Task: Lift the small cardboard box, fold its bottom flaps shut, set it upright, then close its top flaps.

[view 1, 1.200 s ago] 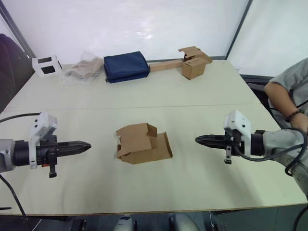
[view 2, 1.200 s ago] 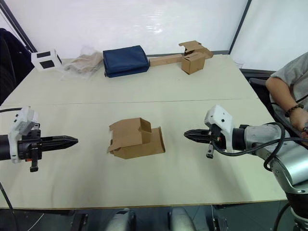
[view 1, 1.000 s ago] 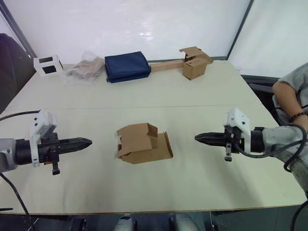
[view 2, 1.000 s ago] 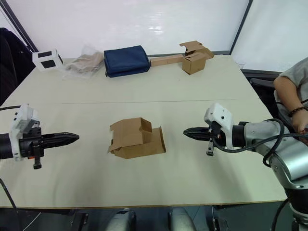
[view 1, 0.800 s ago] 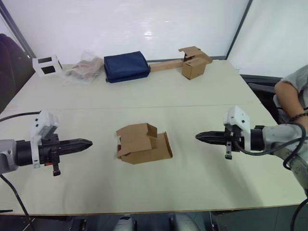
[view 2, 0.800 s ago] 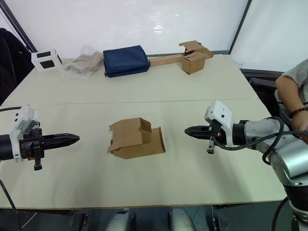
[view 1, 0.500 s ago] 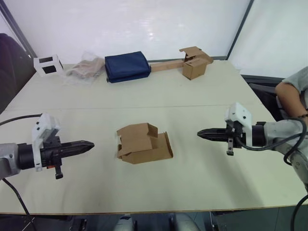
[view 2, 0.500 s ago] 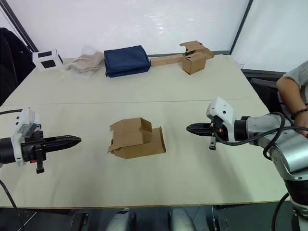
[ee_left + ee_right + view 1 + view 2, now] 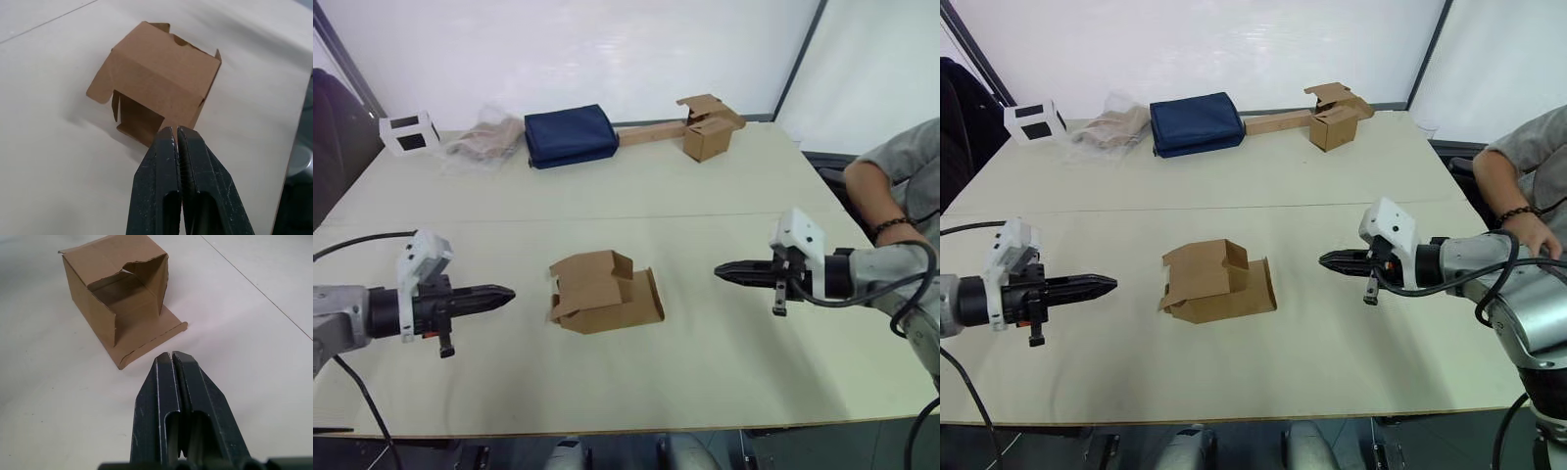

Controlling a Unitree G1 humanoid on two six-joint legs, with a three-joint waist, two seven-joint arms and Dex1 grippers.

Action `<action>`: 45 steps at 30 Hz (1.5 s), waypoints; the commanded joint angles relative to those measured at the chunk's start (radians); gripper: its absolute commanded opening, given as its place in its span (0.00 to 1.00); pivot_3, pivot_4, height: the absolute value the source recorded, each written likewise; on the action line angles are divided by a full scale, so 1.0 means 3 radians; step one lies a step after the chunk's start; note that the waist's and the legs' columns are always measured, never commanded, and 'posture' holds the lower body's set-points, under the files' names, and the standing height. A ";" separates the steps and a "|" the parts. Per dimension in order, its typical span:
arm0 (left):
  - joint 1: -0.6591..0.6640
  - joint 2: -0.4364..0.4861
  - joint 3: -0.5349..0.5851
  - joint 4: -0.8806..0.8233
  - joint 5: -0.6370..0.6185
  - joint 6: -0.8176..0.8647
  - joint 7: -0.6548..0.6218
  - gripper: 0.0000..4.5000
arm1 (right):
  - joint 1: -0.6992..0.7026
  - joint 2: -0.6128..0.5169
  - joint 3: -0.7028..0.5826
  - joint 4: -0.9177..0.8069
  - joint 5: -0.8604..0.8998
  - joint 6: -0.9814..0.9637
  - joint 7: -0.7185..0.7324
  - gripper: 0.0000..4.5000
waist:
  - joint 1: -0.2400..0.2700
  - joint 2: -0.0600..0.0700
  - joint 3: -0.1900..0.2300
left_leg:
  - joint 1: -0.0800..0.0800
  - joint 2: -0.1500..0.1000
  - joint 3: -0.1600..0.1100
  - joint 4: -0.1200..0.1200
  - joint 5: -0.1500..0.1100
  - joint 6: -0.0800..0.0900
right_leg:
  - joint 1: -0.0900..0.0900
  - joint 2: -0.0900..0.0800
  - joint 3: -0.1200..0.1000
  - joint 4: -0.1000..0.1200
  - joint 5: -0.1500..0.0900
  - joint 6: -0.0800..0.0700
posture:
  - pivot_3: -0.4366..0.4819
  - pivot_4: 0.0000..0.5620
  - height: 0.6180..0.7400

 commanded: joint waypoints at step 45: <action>-0.1800 -0.2009 -0.0211 0.2453 -0.0844 0.1749 0.1470 0.99 | 0.0674 0.0171 -0.0631 -0.1001 0.0239 0.0408 -0.0882 0.00 | 0.0007 -0.0004 -0.0004 | -0.0002 -0.0005 -0.0005 0.0008 0.0002 -0.0003 | -0.0002 -0.0002 -0.0002 0.0009 0.0000 0.0001 | 0.48 0.27 1.00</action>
